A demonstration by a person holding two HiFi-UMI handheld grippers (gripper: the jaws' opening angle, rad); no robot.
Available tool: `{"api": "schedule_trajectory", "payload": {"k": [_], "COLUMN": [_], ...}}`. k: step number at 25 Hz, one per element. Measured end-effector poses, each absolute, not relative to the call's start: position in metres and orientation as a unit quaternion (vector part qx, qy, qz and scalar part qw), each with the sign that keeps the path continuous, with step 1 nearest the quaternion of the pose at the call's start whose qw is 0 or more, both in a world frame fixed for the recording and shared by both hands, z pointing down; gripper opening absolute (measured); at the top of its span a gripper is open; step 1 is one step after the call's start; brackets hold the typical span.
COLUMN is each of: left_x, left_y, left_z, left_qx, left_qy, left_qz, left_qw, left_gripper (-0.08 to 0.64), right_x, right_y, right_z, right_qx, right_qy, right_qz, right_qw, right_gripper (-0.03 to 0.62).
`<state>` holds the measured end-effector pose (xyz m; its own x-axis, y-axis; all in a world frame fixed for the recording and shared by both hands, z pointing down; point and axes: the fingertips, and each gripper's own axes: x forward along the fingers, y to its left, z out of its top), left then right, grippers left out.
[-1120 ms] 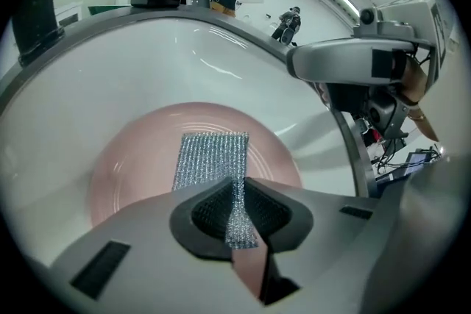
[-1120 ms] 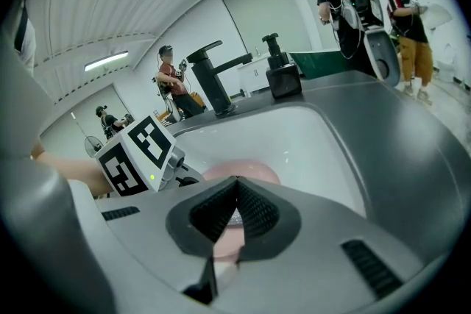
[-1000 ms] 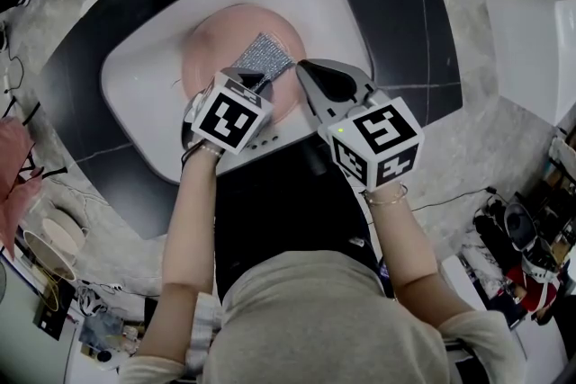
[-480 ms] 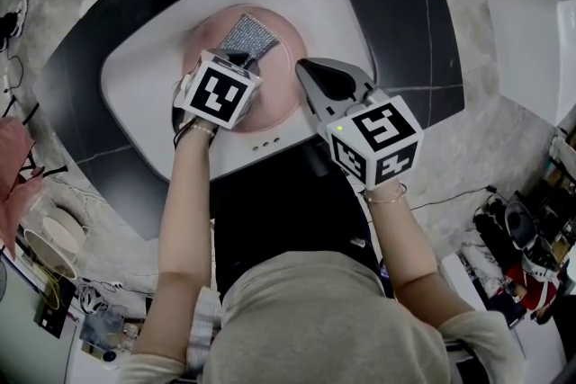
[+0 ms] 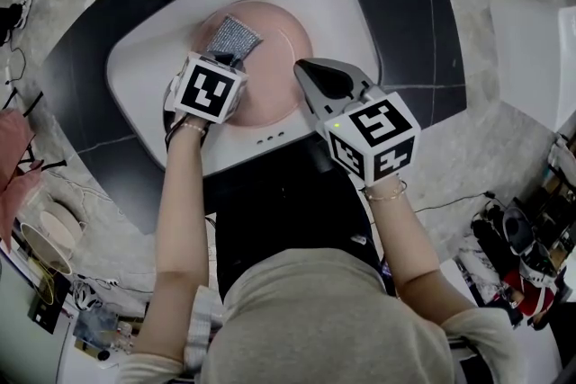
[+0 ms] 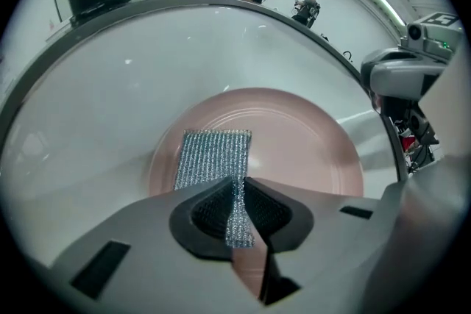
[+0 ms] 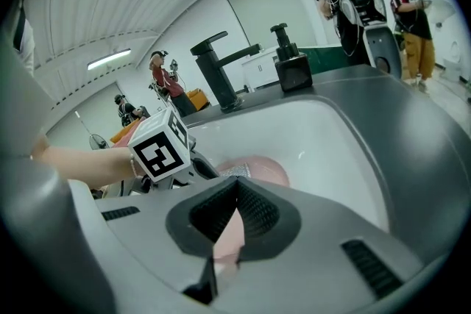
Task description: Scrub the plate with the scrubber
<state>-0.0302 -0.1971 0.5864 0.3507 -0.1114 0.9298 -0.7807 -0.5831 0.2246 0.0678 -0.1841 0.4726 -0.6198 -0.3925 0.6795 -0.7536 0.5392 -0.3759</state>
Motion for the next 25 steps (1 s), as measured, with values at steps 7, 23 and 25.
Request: {"api": "schedule_trajectory", "payload": {"k": [7,23,25], "left_x": [-0.037,-0.005,0.006], "left_y": [-0.172,-0.123,-0.121], "left_z": [0.583,0.562,0.555], "left_qx": [0.740,0.777,0.785], "left_qy": [-0.291,-0.184,-0.166], "left_qz": [0.486,0.488,0.480], "left_qw": [0.363,0.352,0.355], "left_gripper": [0.063,0.063,0.063], "right_x": [0.064,0.069,0.071], "right_y": [-0.180,-0.172,-0.172], "right_z": [0.473,0.462,0.462], "right_qx": [0.341,0.361,0.364], "right_qy": [-0.835,-0.830,-0.829], "right_qz": [0.333,0.329,0.329], "right_qw": [0.274,0.269,0.269], "right_gripper": [0.006,0.006,0.006]}}
